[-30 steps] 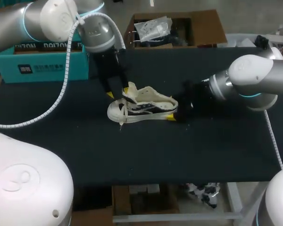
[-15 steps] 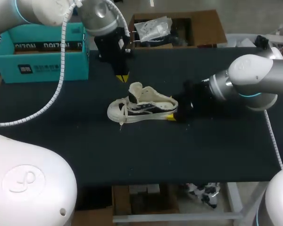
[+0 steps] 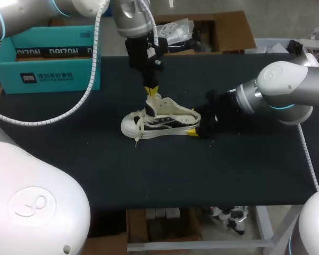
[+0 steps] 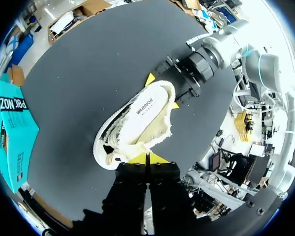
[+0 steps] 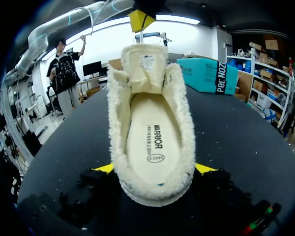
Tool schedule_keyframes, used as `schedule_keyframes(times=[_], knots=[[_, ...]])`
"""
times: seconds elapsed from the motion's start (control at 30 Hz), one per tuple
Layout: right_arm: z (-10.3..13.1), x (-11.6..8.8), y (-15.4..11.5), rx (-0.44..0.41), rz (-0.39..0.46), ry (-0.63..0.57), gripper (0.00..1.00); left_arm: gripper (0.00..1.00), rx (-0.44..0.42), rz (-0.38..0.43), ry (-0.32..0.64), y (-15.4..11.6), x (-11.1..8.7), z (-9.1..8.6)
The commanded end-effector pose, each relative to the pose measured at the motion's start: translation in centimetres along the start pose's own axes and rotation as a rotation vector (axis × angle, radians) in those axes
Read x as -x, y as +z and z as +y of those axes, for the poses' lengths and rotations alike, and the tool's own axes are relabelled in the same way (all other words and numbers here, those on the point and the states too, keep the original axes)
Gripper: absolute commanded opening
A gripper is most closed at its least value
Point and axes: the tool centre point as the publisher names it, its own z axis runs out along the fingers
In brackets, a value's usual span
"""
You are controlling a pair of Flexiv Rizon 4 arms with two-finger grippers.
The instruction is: Open the shoe tongue, take the insole out of the shoe, put the insole back into the shoe, and pack the shoe into the shoebox
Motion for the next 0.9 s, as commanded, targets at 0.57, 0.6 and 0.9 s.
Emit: schedule_keyframes(times=[0.57, 0.6, 0.9], knots=[[-0.8, 0.4, 0.8, 0.003, 0.0, -0.001, 0.0, 0.0, 0.183, 0.008, 0.483, 5.7, -0.1, -0.4], [-0.8, 0.4, 0.8, 0.003, 0.0, -0.001, 0.0, 0.0, 0.183, 0.039, 0.475, 5.8, 0.2, -0.6], [-0.8, 0.4, 0.8, 0.003, 0.0, -0.001, 0.0, 0.0, 0.183, 0.039, 0.475, 5.8, 0.2, -0.6]])
